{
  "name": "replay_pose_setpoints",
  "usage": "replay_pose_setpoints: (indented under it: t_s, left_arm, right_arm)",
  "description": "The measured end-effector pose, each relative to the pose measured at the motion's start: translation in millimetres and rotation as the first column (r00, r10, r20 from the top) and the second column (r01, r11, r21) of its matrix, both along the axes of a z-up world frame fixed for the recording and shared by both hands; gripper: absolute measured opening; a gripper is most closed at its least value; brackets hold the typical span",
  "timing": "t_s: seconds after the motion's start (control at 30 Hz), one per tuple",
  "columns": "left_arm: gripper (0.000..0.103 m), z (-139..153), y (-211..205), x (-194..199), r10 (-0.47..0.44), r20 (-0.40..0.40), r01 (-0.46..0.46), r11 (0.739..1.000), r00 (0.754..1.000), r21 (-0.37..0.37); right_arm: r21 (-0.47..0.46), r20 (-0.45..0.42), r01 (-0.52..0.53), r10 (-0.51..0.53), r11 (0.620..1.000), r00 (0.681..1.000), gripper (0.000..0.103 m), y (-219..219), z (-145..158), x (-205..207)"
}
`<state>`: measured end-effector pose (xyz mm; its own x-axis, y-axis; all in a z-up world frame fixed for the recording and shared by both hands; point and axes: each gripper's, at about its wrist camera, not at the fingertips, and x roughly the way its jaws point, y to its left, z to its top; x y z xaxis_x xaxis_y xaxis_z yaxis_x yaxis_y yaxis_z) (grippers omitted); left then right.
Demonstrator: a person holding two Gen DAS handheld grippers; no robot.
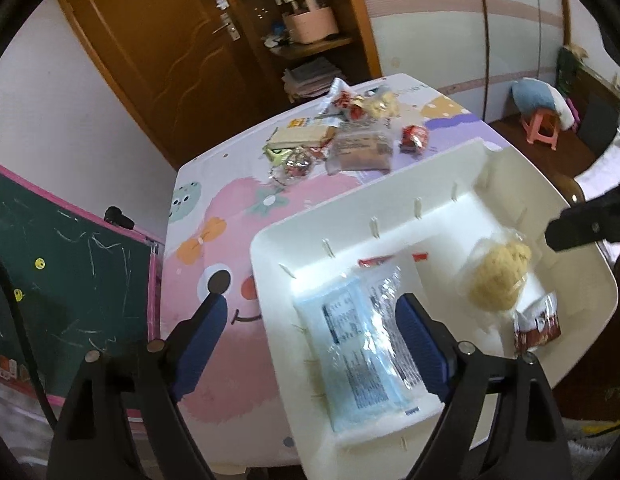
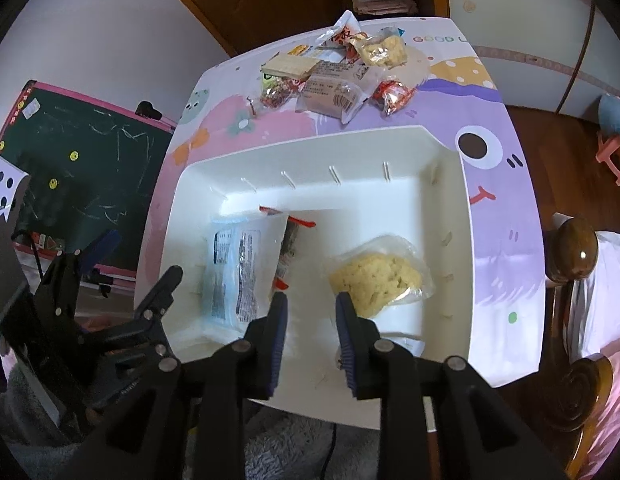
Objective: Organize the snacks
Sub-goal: 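Grasp the clear nut packet with the left gripper while the right grasps the wafer pack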
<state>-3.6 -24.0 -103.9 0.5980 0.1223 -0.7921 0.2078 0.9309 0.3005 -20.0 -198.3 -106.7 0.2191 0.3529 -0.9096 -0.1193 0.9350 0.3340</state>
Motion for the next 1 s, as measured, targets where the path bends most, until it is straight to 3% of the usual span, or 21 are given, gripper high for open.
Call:
replay_pose_setpoints:
  t_s: [0.1,0.3,0.47,0.8,0.9,1.0]
  left_arm:
    - [0.086,5,5,12,0.011,0.005,-0.011,1.000,1.000,0.003]
    - [0.086,22,16,44,0.011,0.026,-0.011,1.000,1.000,-0.004]
    - [0.090,33,24,83,-0.028,0.046,0.028,1.000,0.999,0.001]
    - [0.090,38,42,196,-0.121,-0.040,0.118,0.990,0.992,-0.080]
    - [0.091,30,45,225,-0.165,-0.078,0.155,0.981,0.983,-0.117]
    - [0.092,9,50,255,-0.213,-0.151,0.188,0.968,0.965,-0.165]
  right_arm:
    - [0.004,0.005,0.007,-0.007,1.000,1.000,0.038,1,1,9]
    - [0.000,0.033,0.011,-0.011,1.000,0.999,0.041,4,9,34]
    - [-0.036,0.087,-0.009,0.013,0.999,0.996,0.055,11,22,66]
    - [-0.186,0.182,-0.084,0.119,0.979,0.976,0.068,33,32,162]
    - [-0.232,0.206,-0.117,0.166,0.966,0.964,0.082,42,28,189]
    - [-0.276,0.229,-0.153,0.219,0.949,0.949,0.089,53,16,214]
